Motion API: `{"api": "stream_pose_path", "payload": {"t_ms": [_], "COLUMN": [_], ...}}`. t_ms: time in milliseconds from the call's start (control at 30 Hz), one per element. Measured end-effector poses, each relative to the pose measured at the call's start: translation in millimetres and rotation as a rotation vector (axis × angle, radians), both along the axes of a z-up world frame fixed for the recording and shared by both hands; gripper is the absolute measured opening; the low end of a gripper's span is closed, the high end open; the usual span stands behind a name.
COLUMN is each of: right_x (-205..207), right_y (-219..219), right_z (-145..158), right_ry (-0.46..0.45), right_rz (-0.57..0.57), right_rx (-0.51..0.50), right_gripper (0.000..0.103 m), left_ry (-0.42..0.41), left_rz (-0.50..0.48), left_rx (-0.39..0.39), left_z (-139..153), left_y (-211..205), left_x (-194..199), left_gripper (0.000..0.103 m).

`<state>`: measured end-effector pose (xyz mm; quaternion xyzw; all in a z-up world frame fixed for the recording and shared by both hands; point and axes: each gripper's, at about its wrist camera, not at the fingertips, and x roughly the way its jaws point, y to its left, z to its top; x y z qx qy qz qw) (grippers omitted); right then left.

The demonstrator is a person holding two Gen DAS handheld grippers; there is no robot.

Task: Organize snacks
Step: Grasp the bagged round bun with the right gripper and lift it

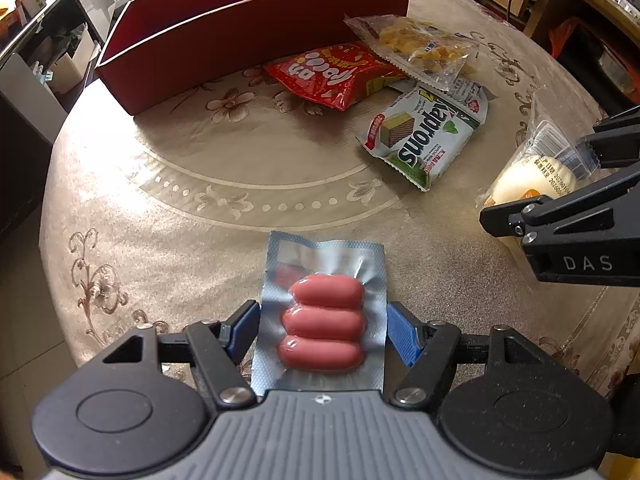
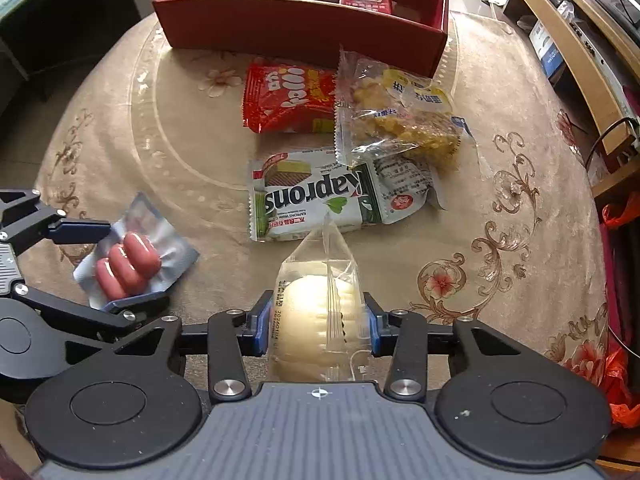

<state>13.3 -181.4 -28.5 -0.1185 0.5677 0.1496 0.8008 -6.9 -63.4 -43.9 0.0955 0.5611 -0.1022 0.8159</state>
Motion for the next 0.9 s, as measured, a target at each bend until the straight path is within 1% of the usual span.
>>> {"api": "stream_pose_path", "payload": {"t_ms": [100,233,300,333,433,500,567,633,700,733,900], "right_x": [1.1,-0.2,-0.4,0.1,0.8,1.7,2.2,1.6,-0.2,-0.4,-3.8], "right_y": [0.9,5.7,6.9,7.1,6.2,3.6,2.2,1.0,2.1,1.9,4.3], "right_z": [-3.6,-9.0,-11.5,-13.3,-18.1,-18.1,-16.3,-14.1,-11.0,-9.3,-7.6], "right_ry": [0.004,-0.005,-0.008,-0.001,-0.002,-0.003,-0.004,-0.007,-0.009,-0.006,-0.010], "right_rz": [0.002,0.030,0.041,0.048,0.056,0.045,0.035,0.030,0.032,0.031,0.032], "right_rx": [-0.012,-0.071,-0.083,-0.084,-0.114,-0.106,-0.094,-0.087,-0.072,-0.059,-0.063], "right_gripper": [0.053,0.064,0.068,0.073,0.073,0.071,0.065,0.062,0.056,0.051,0.049], "left_ry": [-0.003,-0.007,-0.008,-0.009,-0.012,-0.013,-0.012,-0.010,-0.014,-0.016,-0.025], "left_rz": [-0.003,-0.010,-0.013,-0.015,-0.021,-0.023,-0.023,-0.026,-0.031,-0.032,-0.029], "left_rx": [0.004,0.009,0.011,0.013,0.017,0.019,0.017,0.016,0.015,0.015,0.013], "left_z": [0.8,1.3,1.3,1.3,1.1,1.2,1.2,1.1,1.6,2.1,3.8], "left_y": [-1.0,-1.9,-1.9,-1.9,-2.3,-2.4,-2.2,-2.3,-2.1,-1.7,-1.1], "left_x": [-1.2,-2.0,-2.1,-2.1,-2.6,-2.9,-3.0,-3.4,-4.4,-4.6,-4.6], "left_gripper": [0.065,0.065,0.065,0.065,0.065,0.065,0.065,0.065,0.065,0.065,0.065]}}
